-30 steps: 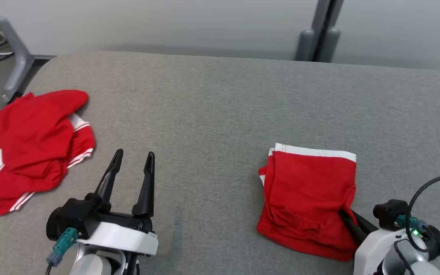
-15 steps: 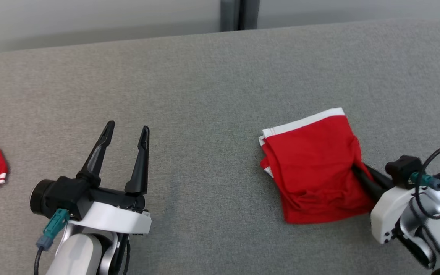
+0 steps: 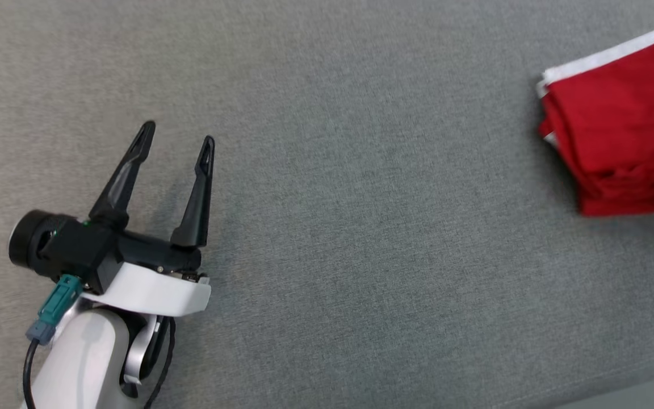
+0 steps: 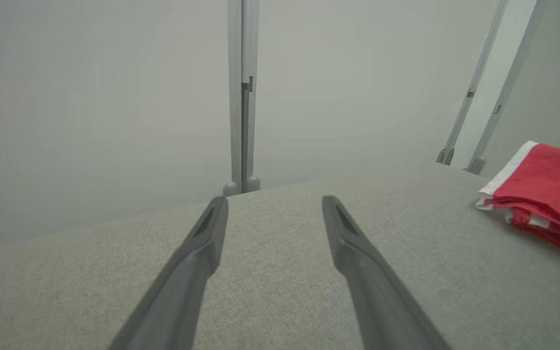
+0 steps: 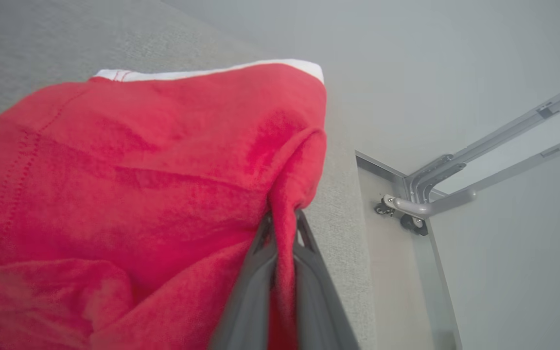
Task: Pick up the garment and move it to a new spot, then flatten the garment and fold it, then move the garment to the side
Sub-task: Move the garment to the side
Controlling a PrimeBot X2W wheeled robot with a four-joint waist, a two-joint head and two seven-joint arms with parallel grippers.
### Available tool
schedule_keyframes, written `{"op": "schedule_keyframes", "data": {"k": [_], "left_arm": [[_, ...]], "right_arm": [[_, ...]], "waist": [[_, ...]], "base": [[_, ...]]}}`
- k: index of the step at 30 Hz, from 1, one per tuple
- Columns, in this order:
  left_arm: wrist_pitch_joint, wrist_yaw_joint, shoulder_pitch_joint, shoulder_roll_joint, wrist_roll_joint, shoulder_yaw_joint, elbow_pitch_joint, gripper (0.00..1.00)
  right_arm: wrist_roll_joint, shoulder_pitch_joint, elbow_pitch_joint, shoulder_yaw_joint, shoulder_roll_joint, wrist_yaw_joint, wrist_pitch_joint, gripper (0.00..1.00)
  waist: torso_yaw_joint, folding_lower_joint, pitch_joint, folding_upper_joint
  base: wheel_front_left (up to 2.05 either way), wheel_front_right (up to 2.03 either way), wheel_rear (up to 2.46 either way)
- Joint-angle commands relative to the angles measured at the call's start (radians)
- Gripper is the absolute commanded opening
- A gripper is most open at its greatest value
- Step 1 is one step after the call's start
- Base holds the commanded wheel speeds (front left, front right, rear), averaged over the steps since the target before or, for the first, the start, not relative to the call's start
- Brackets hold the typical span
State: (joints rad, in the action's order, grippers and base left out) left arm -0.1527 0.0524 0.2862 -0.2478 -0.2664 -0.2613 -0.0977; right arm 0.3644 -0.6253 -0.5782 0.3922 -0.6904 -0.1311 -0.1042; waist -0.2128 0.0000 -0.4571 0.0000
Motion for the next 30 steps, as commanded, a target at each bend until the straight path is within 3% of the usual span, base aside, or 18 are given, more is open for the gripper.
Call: {"op": "schedule_keyframes", "data": {"k": [1, 10, 11, 12, 22, 30], "left_arm": [[0.002, -0.004, 0.021, -0.011, 0.01, 0.001, -0.007, 1.0], [0.028, -0.008, 0.08, -0.027, 0.027, -0.012, -0.052, 1.0], [0.03, -0.008, 0.08, -0.027, 0.026, -0.013, -0.052, 1.0], [0.03, -0.007, 0.078, -0.028, 0.025, -0.013, -0.052, 1.0], [0.026, 0.002, 0.072, -0.03, 0.01, -0.012, -0.034, 1.0], [0.0, 0.021, 0.004, -0.026, -0.022, 0.008, 0.004, 1.0]], "right_arm": [[-0.004, -0.017, -0.008, -0.006, -0.007, 0.0, -0.012, 0.0], [-0.007, -0.151, -0.18, -0.074, -0.003, 0.001, -0.093, 0.02], [-0.005, -0.159, -0.205, -0.083, 0.002, 0.001, -0.096, 0.27], [-0.003, -0.166, -0.219, -0.085, 0.01, 0.0, -0.105, 1.0], [0.01, -0.175, -0.35, -0.214, 0.092, 0.0, -0.161, 1.0], [-0.031, -0.04, -0.161, -0.355, 0.233, 0.0, -0.161, 1.0]], "waist": [[-0.025, 0.0, -0.043, 0.0], [-0.017, 0.0, -0.134, 0.0], [-0.015, 0.0, -0.138, 0.0], [-0.015, 0.0, -0.141, 0.0], [-0.02, 0.0, -0.126, 0.0], [-0.034, 0.0, -0.02, 0.0]], "base": [[0.0, 0.0, 0.0], [0.0, 0.0, 0.0], [0.0, 0.0, 0.0], [0.0, 0.0, 0.0], [0.0, 0.0, 0.0], [0.0, 0.0, 0.0]]}}
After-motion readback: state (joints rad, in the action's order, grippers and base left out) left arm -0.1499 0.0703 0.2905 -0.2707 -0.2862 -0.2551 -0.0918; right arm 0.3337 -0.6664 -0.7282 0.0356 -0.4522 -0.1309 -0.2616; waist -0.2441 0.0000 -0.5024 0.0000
